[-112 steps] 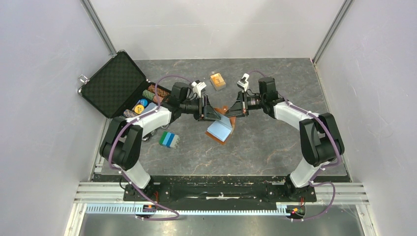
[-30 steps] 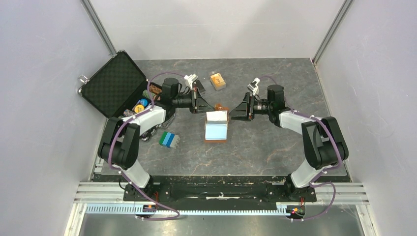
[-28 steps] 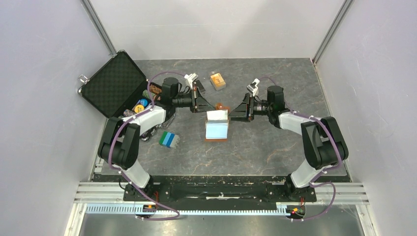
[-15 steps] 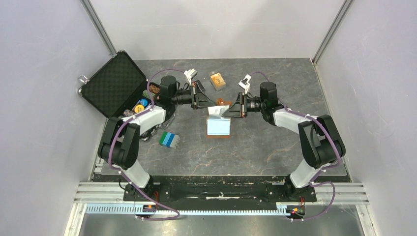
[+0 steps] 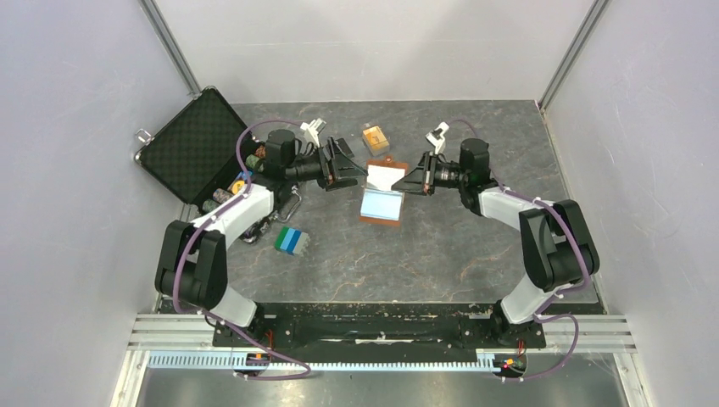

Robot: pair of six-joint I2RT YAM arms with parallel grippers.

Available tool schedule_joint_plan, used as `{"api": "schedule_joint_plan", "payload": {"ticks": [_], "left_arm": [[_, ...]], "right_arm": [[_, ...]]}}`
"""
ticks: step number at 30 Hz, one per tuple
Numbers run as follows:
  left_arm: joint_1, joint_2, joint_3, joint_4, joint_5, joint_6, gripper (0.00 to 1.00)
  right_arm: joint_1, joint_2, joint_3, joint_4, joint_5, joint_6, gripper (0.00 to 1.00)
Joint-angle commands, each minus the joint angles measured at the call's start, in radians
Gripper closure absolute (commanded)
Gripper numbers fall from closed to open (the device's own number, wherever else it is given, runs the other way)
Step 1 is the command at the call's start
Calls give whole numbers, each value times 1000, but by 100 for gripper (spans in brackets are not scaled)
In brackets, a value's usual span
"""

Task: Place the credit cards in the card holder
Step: Open the card holder.

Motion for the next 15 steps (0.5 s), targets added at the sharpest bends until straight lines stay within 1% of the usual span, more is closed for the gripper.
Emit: {"api": "schedule_joint_plan", "payload": {"ticks": [1, 2, 5, 7, 12, 13, 15], "left_arm": [[6, -28, -39, 80, 21, -2, 10], [5, -26, -56, 115, 27, -24, 11], [-12, -7, -72, 124, 37, -28, 16], [-31, 20, -75, 138, 49, -41, 18], [-105, 77, -87, 299, 76, -137, 25], [-116, 89, -86, 331, 78, -151, 30], [-136, 111, -86, 383, 81, -186, 49]], "right_arm": [[-36, -66, -32, 184, 22, 137, 100], [-39, -66, -39, 226, 22, 169, 100], [-43, -69, -75, 386, 24, 296, 100], [-43, -70, -90, 456, 27, 354, 100], [-44, -76, -102, 466, 34, 368, 100], [-46, -78, -105, 464, 34, 368, 100], [-45, -79, -109, 464, 36, 368, 100]]}}
